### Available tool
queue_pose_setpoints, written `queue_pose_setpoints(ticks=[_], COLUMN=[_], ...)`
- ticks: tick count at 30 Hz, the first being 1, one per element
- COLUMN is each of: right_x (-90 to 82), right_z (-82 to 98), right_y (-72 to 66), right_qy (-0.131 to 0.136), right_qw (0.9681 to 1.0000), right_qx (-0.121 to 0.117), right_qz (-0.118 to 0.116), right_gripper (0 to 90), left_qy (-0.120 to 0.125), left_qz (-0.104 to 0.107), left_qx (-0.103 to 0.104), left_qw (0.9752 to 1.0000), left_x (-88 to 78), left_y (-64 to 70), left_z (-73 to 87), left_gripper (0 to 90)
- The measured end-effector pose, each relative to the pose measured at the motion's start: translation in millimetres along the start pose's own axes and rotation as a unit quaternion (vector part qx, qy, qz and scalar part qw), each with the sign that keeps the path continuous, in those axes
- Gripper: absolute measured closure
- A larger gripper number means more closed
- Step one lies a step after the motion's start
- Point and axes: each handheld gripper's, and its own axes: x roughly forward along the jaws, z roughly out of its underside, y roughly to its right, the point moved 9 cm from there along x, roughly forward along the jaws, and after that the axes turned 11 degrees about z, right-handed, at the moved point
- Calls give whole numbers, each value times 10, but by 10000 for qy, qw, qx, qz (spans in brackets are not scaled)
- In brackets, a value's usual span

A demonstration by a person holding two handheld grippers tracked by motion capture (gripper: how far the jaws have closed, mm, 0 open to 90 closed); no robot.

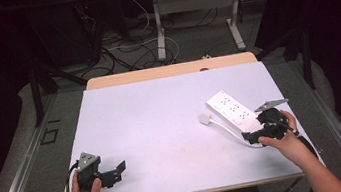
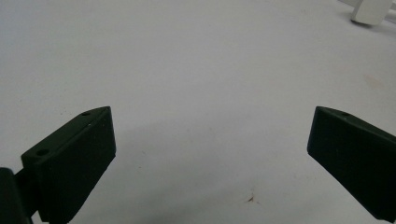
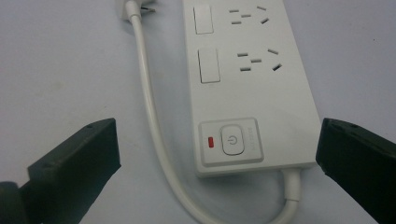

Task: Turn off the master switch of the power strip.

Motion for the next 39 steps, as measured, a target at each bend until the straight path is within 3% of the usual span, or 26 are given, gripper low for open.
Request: queue_pose_setpoints(ticks=[14,27,39], right_x=[-97,-257,-364], right_z=[34,175,332], right_y=[26,88,191], right_qy=[99,390,687], right_qw=[9999,9991,9963], right_qx=[13,48,412], right_qz=[80,172,303], right_gripper=[0,0,0], left_qy=[4,34,38], left_qz=[13,-2,2], left_qx=[-16,-23,-12], left_qw=[10000,10000,10000], left_x=[-4,-8,-5], left_y=[4,5,8], left_z=[0,-4,-5], left_gripper=[13,13,13])
